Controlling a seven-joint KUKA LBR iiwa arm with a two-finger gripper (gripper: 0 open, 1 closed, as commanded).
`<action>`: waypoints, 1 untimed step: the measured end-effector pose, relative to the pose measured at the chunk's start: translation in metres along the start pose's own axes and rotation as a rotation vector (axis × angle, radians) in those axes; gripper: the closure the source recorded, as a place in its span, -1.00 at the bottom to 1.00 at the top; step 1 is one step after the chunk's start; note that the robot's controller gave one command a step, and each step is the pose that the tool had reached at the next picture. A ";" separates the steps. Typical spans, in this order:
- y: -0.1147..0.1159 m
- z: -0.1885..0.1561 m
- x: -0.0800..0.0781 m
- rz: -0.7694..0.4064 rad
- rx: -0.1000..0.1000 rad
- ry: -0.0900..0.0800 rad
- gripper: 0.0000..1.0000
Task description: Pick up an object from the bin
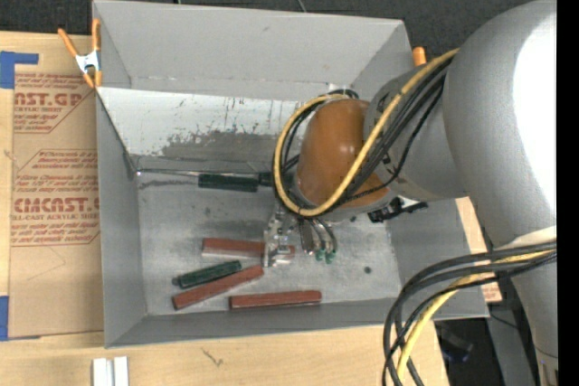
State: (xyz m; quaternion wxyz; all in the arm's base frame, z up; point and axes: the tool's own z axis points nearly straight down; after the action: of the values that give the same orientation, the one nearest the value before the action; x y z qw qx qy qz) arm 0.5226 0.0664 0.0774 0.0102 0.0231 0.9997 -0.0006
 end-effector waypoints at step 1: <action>0.000 -0.114 -0.004 0.055 0.000 0.019 1.00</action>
Offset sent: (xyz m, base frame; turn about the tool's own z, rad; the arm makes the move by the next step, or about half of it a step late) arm 0.0000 0.0000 0.0000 0.0000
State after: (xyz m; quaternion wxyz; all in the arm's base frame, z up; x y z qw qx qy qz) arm 0.5241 0.0663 0.1911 0.0006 0.0507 0.9987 0.0001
